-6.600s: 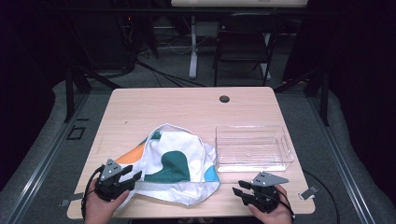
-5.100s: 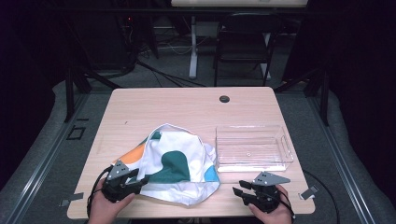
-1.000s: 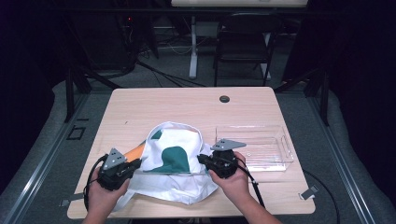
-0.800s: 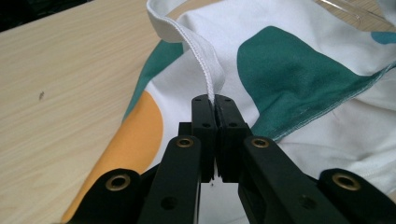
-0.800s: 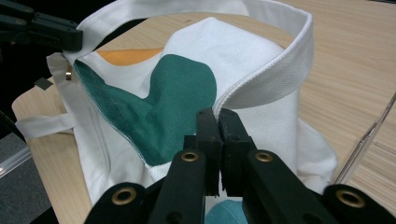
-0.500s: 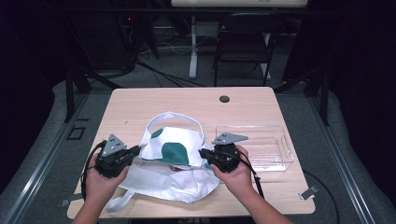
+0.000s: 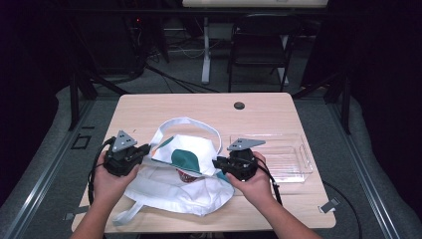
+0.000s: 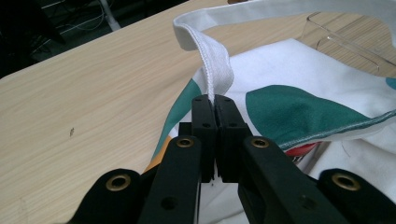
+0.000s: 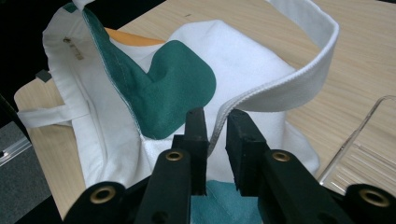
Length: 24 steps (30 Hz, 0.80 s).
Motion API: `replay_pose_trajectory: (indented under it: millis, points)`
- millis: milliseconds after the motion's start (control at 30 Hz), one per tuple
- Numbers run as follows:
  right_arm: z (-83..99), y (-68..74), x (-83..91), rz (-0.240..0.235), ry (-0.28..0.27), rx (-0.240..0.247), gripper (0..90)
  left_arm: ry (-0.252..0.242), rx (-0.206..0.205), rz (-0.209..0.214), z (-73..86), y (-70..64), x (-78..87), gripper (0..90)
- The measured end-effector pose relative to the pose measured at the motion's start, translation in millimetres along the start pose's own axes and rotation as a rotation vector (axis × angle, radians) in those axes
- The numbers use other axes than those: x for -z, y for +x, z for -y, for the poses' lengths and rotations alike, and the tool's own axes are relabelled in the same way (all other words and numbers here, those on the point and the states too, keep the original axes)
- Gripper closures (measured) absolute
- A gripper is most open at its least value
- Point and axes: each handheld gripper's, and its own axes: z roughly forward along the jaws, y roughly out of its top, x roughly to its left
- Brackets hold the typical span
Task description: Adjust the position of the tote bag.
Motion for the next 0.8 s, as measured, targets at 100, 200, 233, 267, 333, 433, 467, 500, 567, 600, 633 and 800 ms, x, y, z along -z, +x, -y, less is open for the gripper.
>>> replay_pose_trajectory:
  millis: [100, 200, 233, 267, 333, 433, 467, 500, 567, 600, 633, 800]
  points:
    - [-0.2, -2.6, 3.5, -0.006, -0.004, -0.014, 75.7, 0.002, 0.0, -0.001, -1.4, 1.1, -0.1, 88.6]
    - [-0.4, -5.5, 8.5, -0.002, -0.009, -0.019, 72.3, 0.003, 0.006, 0.002, -1.6, 2.3, -0.3, 88.6]
    - [-0.5, -6.7, 10.1, -0.001, -0.008, -0.025, 71.5, 0.003, 0.007, 0.002, -1.6, 2.7, -0.5, 88.6]
    - [-0.7, -8.3, 11.9, 0.001, -0.004, -0.026, 70.6, 0.005, 0.011, 0.003, -1.8, 3.0, -0.7, 88.5]
    - [-1.2, -10.9, 15.6, 0.001, -0.015, -0.028, 68.4, 0.005, 0.012, 0.004, -2.1, 3.4, -0.9, 88.6]
    - [-2.0, -11.1, 17.0, -0.002, -0.02, -0.029, 65.4, 0.005, 0.012, 0.005, -3.6, 3.4, -0.6, 88.6]
    - [-2.3, -10.9, 16.5, 0.0, -0.017, -0.024, 64.5, 0.005, 0.01, 0.004, -4.3, 3.3, -0.6, 88.6]
    - [-2.5, -9.8, 15.9, 0.0, -0.012, -0.021, 63.9, 0.006, 0.01, 0.003, -5.0, 3.1, -0.6, 88.6]
    - [-2.9, -7.5, 13.6, -0.006, -0.007, 0.001, 62.8, 0.009, 0.007, 0.003, -6.6, 3.2, -0.4, 88.6]
    - [-3.1, -5.7, 12.1, -0.013, -0.008, 0.008, 62.2, 0.008, 0.008, 0.002, -7.2, 3.2, -0.5, 88.6]
    - [-3.5, -3.9, 10.9, -0.018, -0.01, 0.021, 61.8, 0.007, 0.009, 0.001, -7.8, 3.3, -0.5, 88.5]
    - [-7.5, 5.1, 3.8, -0.042, -0.012, 0.094, 59.1, 0.004, 0.008, 0.002, -10.8, 4.7, -1.0, 88.6]
